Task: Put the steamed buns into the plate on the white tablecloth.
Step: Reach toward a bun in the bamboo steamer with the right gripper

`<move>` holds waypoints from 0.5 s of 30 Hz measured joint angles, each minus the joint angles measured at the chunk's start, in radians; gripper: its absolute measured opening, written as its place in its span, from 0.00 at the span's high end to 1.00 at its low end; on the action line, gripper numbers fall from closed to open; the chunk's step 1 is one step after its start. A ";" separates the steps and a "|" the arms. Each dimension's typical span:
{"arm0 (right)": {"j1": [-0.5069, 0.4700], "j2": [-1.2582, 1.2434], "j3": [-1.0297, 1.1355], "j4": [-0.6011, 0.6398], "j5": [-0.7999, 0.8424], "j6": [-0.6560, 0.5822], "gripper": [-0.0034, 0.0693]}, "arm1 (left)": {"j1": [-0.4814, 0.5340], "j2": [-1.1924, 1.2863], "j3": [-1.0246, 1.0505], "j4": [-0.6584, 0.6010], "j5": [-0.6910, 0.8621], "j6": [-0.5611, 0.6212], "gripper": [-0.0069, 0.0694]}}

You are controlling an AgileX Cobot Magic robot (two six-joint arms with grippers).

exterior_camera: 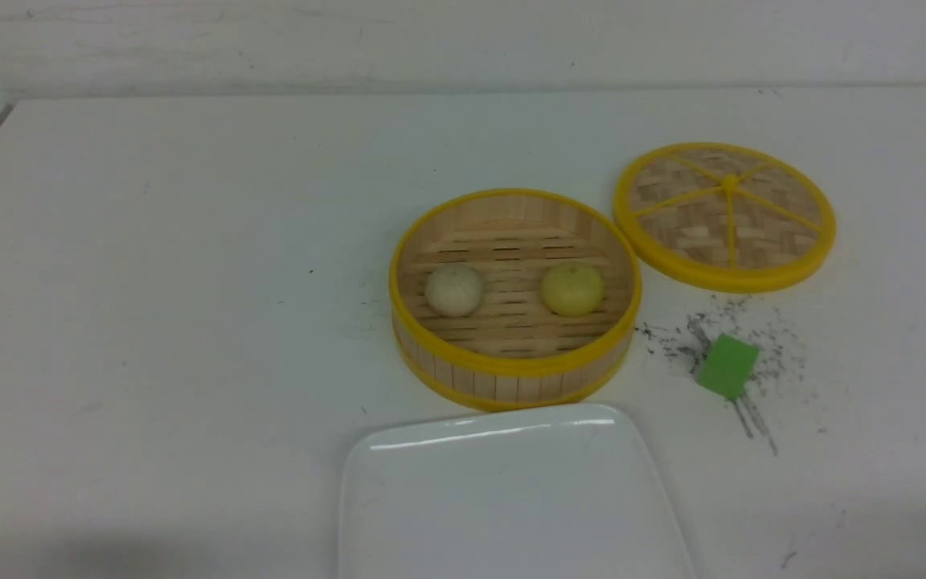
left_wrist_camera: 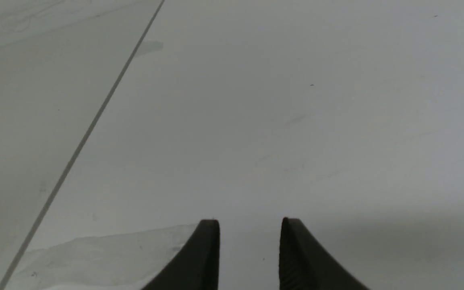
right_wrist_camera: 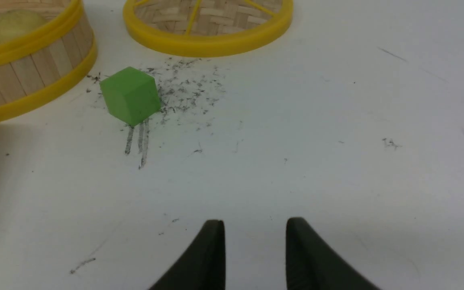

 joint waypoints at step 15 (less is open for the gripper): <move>0.000 0.000 0.005 0.351 0.000 0.148 0.62 | 0.000 0.000 0.000 -0.546 -0.086 -0.532 0.59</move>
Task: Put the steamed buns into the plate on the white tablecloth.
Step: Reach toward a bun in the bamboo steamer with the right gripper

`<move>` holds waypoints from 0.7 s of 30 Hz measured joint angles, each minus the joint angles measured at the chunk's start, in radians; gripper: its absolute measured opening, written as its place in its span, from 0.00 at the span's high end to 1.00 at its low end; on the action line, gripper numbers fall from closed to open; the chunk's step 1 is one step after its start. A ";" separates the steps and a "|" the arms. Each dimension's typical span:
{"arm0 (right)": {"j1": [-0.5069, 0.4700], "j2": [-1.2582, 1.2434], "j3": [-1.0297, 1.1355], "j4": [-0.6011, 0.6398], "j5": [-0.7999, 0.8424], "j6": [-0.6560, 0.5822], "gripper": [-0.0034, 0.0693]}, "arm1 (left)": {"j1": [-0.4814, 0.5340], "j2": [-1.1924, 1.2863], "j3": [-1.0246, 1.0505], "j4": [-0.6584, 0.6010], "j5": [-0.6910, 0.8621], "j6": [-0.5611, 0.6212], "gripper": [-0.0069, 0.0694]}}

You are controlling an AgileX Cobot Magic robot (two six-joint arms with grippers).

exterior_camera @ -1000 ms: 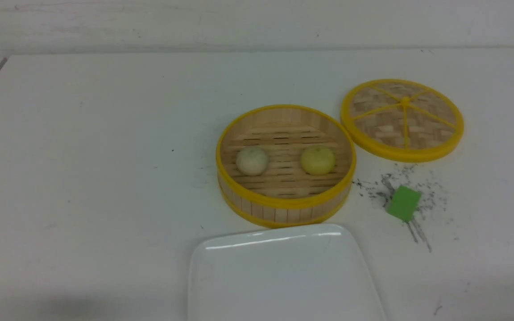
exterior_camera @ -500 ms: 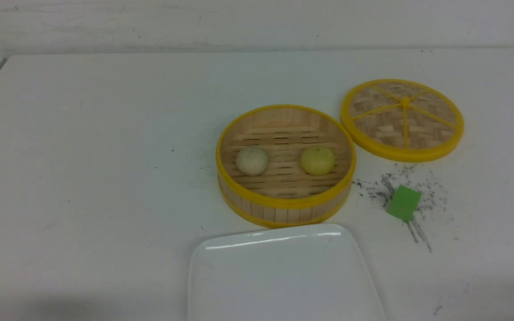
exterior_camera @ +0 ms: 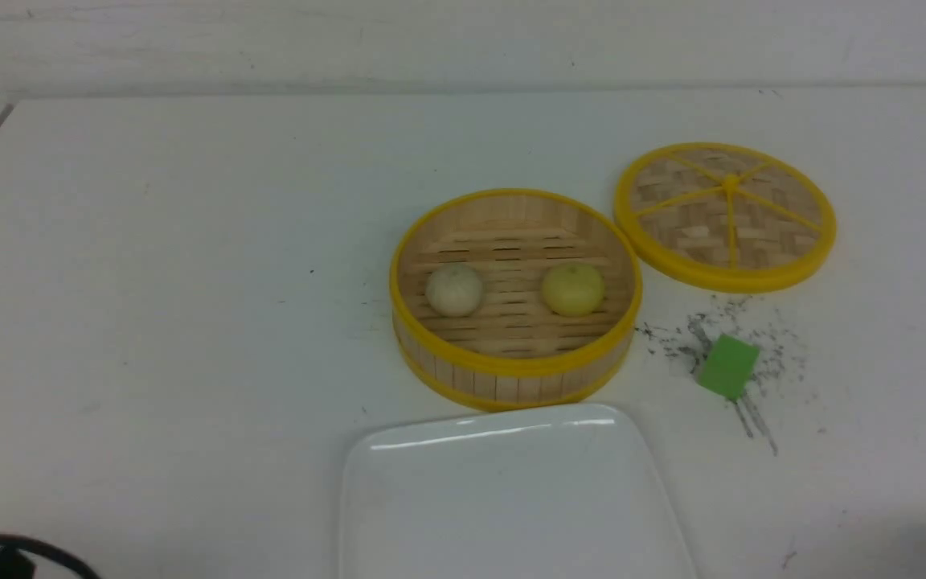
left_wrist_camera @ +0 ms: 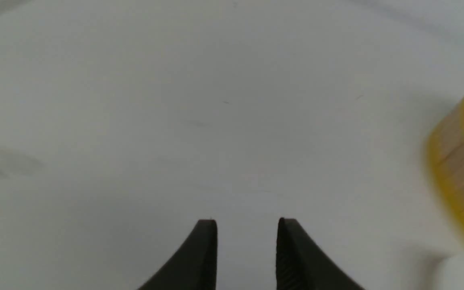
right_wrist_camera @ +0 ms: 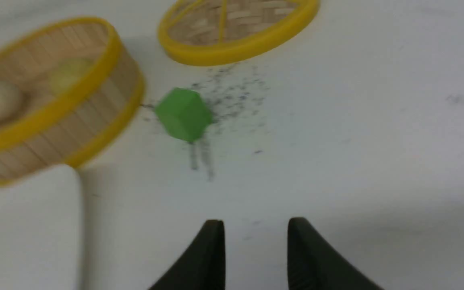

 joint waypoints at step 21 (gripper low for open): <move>0.000 0.126 -0.374 0.123 -0.014 -0.111 0.96 | 0.000 0.045 -0.252 -0.240 0.032 -0.034 0.80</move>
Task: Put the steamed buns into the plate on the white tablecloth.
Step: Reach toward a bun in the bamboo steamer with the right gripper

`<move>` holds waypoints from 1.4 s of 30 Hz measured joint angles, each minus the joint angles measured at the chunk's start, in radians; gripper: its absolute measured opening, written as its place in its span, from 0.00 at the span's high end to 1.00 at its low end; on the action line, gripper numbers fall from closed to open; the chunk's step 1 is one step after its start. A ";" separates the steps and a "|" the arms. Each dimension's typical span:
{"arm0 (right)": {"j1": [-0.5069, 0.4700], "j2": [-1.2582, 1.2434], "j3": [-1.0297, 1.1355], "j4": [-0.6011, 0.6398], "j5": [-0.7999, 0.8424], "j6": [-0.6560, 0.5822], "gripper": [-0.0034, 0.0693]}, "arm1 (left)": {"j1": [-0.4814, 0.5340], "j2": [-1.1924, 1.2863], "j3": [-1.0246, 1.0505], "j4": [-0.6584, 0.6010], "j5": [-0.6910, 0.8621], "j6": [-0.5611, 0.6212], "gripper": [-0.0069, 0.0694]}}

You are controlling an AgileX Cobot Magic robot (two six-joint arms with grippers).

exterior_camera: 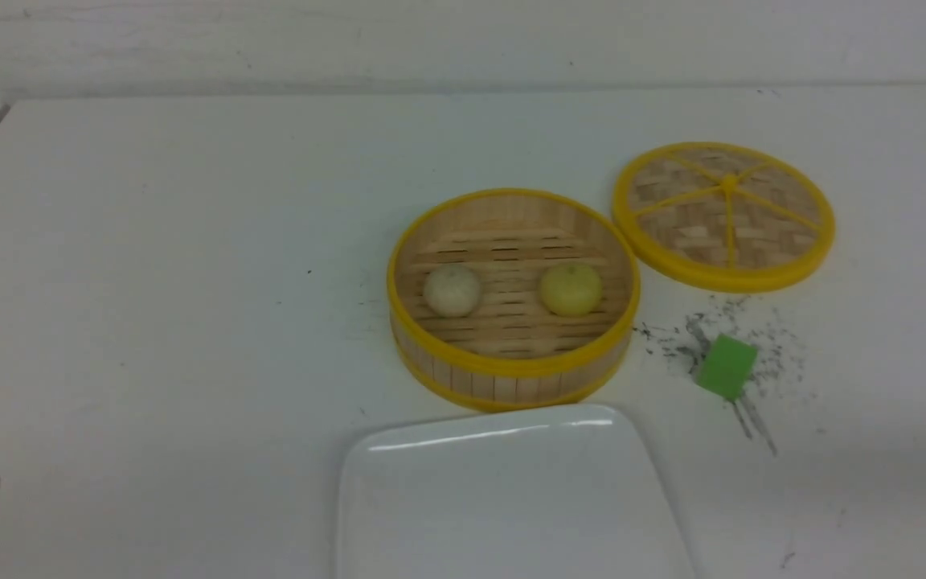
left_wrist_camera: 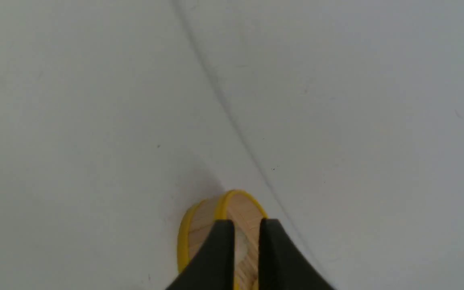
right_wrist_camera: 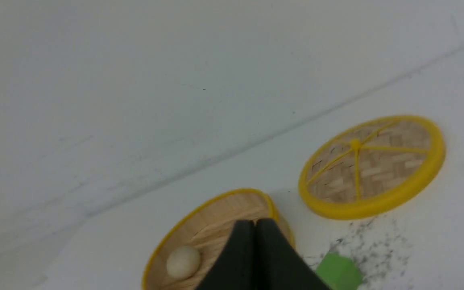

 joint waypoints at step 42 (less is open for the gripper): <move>0.450 2.068 -1.445 -0.525 0.425 -0.027 0.58 | 0.000 0.905 -0.418 0.000 0.614 0.581 0.56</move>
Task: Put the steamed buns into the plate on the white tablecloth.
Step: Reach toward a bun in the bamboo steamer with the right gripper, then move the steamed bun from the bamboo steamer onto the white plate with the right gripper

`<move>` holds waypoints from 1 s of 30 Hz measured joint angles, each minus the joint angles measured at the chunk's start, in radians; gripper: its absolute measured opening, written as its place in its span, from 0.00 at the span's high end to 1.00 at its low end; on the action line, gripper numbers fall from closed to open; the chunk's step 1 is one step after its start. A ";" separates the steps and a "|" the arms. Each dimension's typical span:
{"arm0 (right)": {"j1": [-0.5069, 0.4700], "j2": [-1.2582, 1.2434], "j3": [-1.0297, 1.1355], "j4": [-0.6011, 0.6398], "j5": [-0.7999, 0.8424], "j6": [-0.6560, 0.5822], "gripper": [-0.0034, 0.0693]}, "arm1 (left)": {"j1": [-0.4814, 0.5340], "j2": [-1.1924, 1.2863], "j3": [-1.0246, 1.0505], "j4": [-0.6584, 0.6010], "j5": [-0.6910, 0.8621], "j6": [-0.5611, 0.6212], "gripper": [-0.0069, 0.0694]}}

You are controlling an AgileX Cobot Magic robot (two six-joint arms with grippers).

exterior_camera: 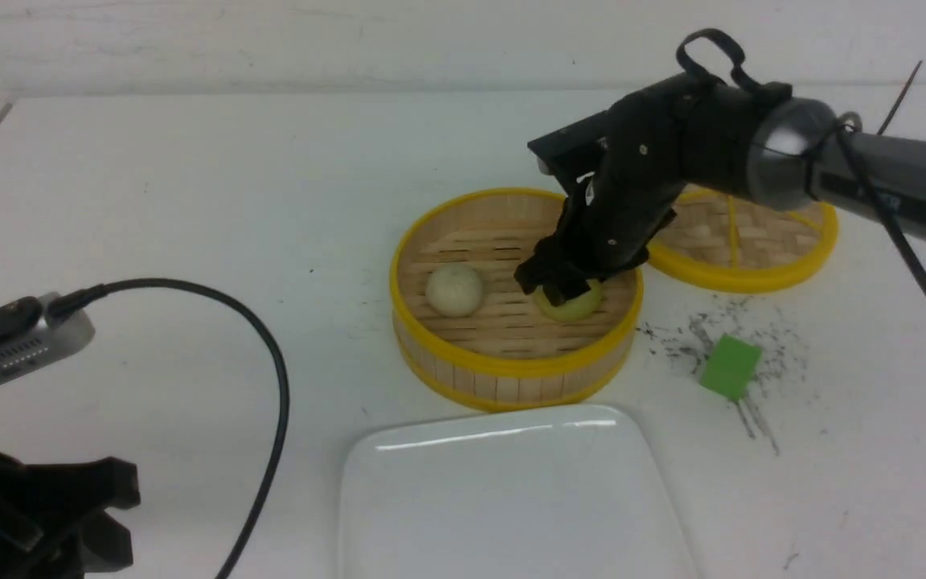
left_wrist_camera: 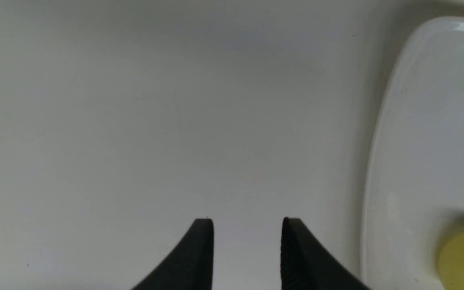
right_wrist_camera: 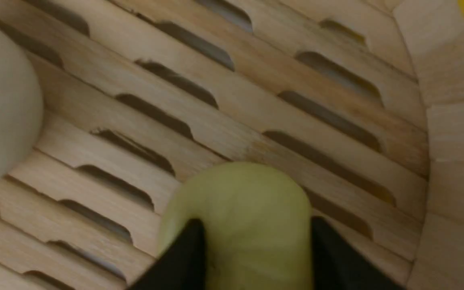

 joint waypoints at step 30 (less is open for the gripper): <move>0.269 -0.418 0.710 0.287 -0.141 0.089 0.48 | 0.000 0.000 0.000 0.005 -0.085 0.000 0.56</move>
